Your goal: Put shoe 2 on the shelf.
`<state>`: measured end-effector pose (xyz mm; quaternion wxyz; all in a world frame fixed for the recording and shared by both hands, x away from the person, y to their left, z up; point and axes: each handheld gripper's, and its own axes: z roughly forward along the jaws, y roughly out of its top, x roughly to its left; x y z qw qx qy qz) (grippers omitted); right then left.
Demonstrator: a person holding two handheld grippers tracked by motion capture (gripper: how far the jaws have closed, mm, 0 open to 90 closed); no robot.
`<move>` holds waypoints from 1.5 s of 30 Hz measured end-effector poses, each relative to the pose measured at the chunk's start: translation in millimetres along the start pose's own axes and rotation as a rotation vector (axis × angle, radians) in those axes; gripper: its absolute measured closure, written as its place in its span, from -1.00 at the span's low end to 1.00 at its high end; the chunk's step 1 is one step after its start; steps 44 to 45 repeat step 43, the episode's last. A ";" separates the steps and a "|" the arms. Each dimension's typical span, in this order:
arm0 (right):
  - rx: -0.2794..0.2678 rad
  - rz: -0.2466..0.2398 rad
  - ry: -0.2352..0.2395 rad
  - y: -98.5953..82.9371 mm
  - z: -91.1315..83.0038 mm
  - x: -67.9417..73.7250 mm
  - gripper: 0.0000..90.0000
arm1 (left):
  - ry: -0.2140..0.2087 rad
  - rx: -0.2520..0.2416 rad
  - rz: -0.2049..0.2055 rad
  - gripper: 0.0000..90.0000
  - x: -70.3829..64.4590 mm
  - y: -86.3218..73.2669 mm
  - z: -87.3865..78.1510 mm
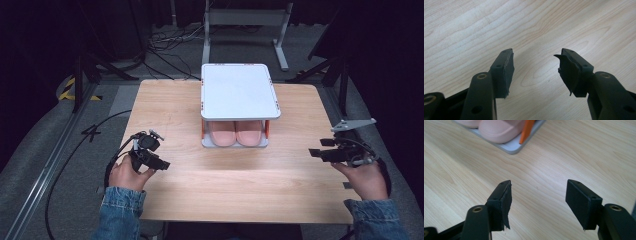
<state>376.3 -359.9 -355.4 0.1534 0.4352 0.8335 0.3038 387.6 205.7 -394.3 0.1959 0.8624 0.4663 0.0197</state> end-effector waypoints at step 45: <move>-0.099 0.024 -0.029 -85.4 100.6 -44.7 -0.92 | 0.080 -0.119 -0.046 -0.14 32.7 -31.2 29.4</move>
